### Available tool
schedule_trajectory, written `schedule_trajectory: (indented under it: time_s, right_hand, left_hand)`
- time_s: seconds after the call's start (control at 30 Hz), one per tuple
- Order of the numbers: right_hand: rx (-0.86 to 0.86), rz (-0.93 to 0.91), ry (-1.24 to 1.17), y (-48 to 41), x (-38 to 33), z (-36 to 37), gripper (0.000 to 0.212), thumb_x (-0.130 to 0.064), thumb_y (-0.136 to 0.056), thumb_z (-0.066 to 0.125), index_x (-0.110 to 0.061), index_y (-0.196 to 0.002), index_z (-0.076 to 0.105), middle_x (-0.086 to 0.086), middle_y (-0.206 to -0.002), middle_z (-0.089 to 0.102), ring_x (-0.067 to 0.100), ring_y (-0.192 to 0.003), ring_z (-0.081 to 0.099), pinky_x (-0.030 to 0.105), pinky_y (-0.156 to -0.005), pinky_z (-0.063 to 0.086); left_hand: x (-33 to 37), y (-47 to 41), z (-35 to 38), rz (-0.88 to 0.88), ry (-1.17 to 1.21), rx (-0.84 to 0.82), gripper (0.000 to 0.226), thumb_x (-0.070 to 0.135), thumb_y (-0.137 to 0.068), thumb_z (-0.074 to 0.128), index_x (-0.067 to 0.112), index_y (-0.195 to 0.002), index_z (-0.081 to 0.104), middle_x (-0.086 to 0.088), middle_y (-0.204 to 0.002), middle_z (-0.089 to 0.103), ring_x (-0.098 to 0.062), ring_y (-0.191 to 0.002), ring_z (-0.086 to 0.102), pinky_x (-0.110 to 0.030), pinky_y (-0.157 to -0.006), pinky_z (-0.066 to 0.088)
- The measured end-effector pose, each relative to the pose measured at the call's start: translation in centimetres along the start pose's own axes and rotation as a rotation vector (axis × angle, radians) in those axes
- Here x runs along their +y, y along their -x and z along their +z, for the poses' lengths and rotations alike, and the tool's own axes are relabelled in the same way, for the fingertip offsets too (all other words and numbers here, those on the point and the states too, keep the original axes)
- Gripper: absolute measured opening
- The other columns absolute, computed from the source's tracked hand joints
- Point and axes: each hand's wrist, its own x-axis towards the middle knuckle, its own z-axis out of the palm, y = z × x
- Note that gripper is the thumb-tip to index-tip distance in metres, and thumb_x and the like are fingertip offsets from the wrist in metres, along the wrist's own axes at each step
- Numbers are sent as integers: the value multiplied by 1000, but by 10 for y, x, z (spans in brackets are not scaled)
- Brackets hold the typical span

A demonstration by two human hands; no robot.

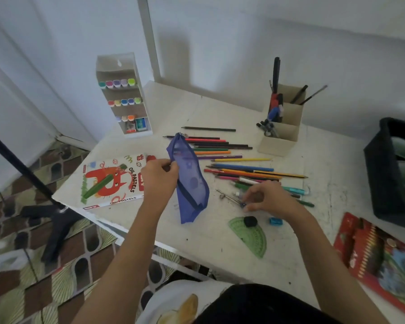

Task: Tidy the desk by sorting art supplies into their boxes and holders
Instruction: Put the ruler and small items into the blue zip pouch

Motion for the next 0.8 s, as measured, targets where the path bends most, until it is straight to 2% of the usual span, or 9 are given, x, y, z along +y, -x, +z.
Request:
schedule_trajectory:
  time_s: [0.1, 0.17, 0.27, 0.33, 0.4, 0.5, 0.6, 0.7, 0.8]
  right_hand:
    - [-43, -7, 79, 12, 7, 3, 18, -24, -68, 83, -27, -81, 71, -9, -73, 66, 2, -64, 56, 18, -59, 45]
    - [-68, 10, 91, 20, 10, 7, 22, -23, -69, 83, -28, -85, 69, -10, -73, 65, 3, -65, 56, 20, -61, 46]
    - [-54, 26, 147, 28, 12, 16, 29, -19, -72, 80, -24, -98, 68, -10, -76, 62, 5, -67, 56, 24, -65, 48]
    - [-17, 12, 180, 31, 12, 19, 28, -21, -75, 78, -23, -102, 68, -11, -75, 59, 5, -67, 54, 26, -66, 48]
    - [38, -15, 150, 34, 11, 21, 27, -23, -77, 77, -22, -102, 68, -11, -74, 59, 5, -66, 53, 28, -66, 49]
    - [202, -118, -22, 38, -3, 20, 26, -23, -77, 76, -21, -102, 68, -12, -69, 59, 0, -58, 50, 20, -60, 43]
    - [320, -245, -99, 35, -32, 21, 26, -21, -78, 75, -26, -103, 67, -14, -64, 56, 0, -56, 47, 18, -57, 37]
    - [357, -347, 7, 31, -58, 30, 35, -25, -82, 71, -32, -115, 62, -15, -70, 57, -4, -59, 46, 17, -56, 37]
    - [417, -336, -25, 33, -59, 34, 40, -29, -84, 68, -35, -122, 57, -13, -79, 61, -6, -61, 46, 18, -61, 42]
  left_hand:
    - [-1, 12, 4, 13, 45, 16, 24, 9, -90, 57, -2, -72, 68, -26, -67, 64, -38, -56, 56, -42, -60, 55]
    - [-2, 23, 5, 21, 58, 23, 25, 8, -90, 56, -5, -72, 68, -26, -65, 63, -35, -53, 52, -37, -55, 51]
    - [-4, 36, 6, 19, 69, 29, 26, 8, -90, 56, -5, -71, 68, -23, -63, 63, -26, -50, 53, -40, -55, 53]
    - [-4, 43, 7, -6, 96, 20, 25, 7, -91, 56, -5, -73, 68, -19, -62, 62, -22, -51, 55, -34, -54, 54]
    - [-3, 51, 7, -32, 125, 7, 22, 8, -92, 56, -2, -77, 69, -12, -63, 62, -23, -54, 58, -22, -49, 54]
    - [-3, 60, 8, -50, 146, 6, 19, 8, -92, 56, 5, -76, 66, -8, -63, 62, -22, -56, 60, -14, -46, 51]
    - [-1, 68, 9, -64, 144, -4, 18, 10, -93, 56, 8, -78, 66, -5, -65, 62, -20, -58, 61, -15, -48, 52]
    - [2, 73, 11, -67, 145, -9, 18, 10, -93, 56, 7, -78, 66, -6, -68, 63, -20, -59, 61, -20, -53, 54]
    - [0, 75, 9, -71, 149, -2, 19, 9, -92, 56, 4, -78, 67, -10, -67, 64, -20, -57, 61, -20, -51, 55]
